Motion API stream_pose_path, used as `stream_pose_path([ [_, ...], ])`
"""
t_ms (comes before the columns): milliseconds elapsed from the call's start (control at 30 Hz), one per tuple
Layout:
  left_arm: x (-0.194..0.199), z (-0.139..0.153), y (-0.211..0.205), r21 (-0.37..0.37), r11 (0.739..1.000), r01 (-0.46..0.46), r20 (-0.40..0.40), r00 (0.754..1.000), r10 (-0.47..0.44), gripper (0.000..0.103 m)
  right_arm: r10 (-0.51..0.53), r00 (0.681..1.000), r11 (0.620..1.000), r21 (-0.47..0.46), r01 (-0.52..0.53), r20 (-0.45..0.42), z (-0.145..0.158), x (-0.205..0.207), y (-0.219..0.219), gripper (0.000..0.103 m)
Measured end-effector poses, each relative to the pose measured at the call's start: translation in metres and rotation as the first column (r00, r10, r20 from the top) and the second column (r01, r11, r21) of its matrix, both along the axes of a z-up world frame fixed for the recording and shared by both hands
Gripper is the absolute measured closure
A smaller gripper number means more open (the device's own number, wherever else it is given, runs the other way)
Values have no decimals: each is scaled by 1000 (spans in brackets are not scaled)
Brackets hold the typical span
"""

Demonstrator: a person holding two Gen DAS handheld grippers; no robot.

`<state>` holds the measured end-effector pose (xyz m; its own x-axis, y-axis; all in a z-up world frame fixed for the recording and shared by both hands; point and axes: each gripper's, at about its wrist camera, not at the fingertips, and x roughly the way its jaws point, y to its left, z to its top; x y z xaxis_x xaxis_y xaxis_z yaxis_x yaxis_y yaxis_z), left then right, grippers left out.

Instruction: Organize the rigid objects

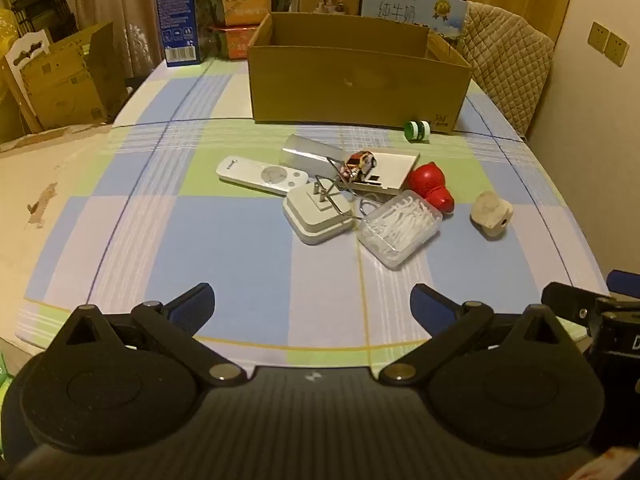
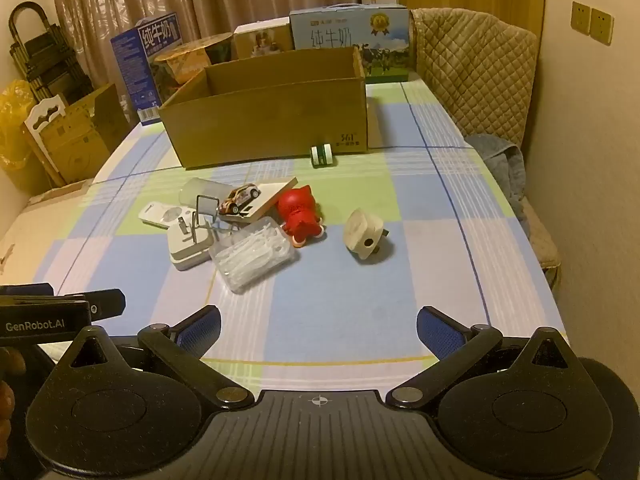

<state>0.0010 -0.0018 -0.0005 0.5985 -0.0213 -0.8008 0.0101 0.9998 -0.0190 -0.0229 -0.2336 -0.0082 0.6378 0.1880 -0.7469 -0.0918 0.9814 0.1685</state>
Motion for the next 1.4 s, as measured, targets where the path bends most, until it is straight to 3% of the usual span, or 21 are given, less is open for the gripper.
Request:
stream_pose_path([
  [100, -4, -1, 3, -36, 999, 1, 12, 1000, 0, 1, -1, 1000, 1000, 3, 1, -4, 1, 0, 0, 2],
  [233, -6, 0, -5, -9, 1000, 15, 18, 1000, -14, 1, -4, 1000, 1000, 8, 4, -8, 2, 1, 0, 2],
  [1400, -7, 4, -2, -46, 997, 54, 28, 998, -53, 1, -9, 1000, 1000, -9, 9, -5, -1, -1, -2, 2],
])
